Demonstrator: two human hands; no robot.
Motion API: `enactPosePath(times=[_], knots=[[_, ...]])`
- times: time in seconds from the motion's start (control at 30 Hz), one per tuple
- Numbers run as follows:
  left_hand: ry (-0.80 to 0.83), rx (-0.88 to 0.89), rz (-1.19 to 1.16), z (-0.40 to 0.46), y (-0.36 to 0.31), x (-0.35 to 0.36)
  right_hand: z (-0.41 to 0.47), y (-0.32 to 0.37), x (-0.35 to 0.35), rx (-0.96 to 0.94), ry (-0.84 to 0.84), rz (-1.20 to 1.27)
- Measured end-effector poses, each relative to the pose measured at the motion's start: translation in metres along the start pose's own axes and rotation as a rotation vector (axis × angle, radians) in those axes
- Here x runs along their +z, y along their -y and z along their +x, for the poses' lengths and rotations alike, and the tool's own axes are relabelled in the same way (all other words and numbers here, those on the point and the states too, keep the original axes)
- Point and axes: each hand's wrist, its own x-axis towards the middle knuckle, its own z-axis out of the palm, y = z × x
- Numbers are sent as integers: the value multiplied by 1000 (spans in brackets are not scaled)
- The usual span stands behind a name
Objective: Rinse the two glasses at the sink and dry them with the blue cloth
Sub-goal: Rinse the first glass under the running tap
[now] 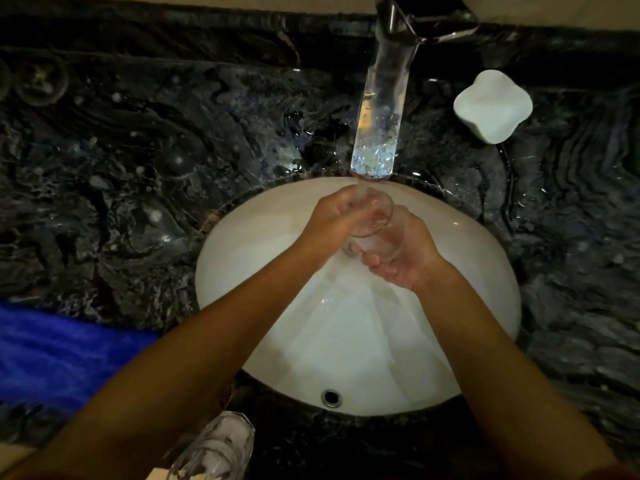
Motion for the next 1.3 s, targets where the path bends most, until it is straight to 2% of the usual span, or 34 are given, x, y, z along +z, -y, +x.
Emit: enactPosePath(times=[0.07, 0.1, 0.2, 0.27, 0.4, 0.5, 0.63, 0.7, 0.77, 0.83, 0.87, 0.93, 1.07, 1.13, 1.2, 1.3], knots=[[53, -84, -90, 3, 0, -3, 1, 1, -1, 6, -2, 61], [75, -103, -51, 4, 0, -7, 2, 2, 0, -21, -34, 29], [92, -74, 393, 9, 1, -19, 6, 7, -2, -138, -238, -142], [103, -104, 542, 9, 2, -22, 7, 10, 0, -200, -324, -217], [3, -244, 341, 6, 2, -16, 8, 10, 11, -308, -299, -203], [-72, -112, 356, 8, 0, -18, 6, 10, 17, -367, -360, -369], [-175, -46, 690, 13, 4, -28, 0, -4, 16, -466, -328, -567], [-164, -21, 841, 14, 5, -30, -4, -11, 16, -507, -317, -645], [-154, 68, 979, 10, 3, -29, -3, -16, 18, -555, -298, -727], [-179, 154, 1043, 8, 4, -26, -1, -18, 17, -549, -347, -785], [-191, 182, 1024, 8, 5, -26, 0, -18, 17, -545, -391, -778], [-196, 170, 832, 7, 8, -20, 1, -16, 16, -557, -452, -672], [-218, -281, 79, -1, 24, 3, 0, -29, 19, -680, -453, -513], [-181, -405, -136, -9, 32, 13, -1, -40, 20, -728, -454, -508], [-156, -360, -65, -13, 36, 16, 0, -44, 18, -780, -522, -571], [-208, -179, 225, -11, 33, 13, 3, -33, 14, -817, -665, -760]])
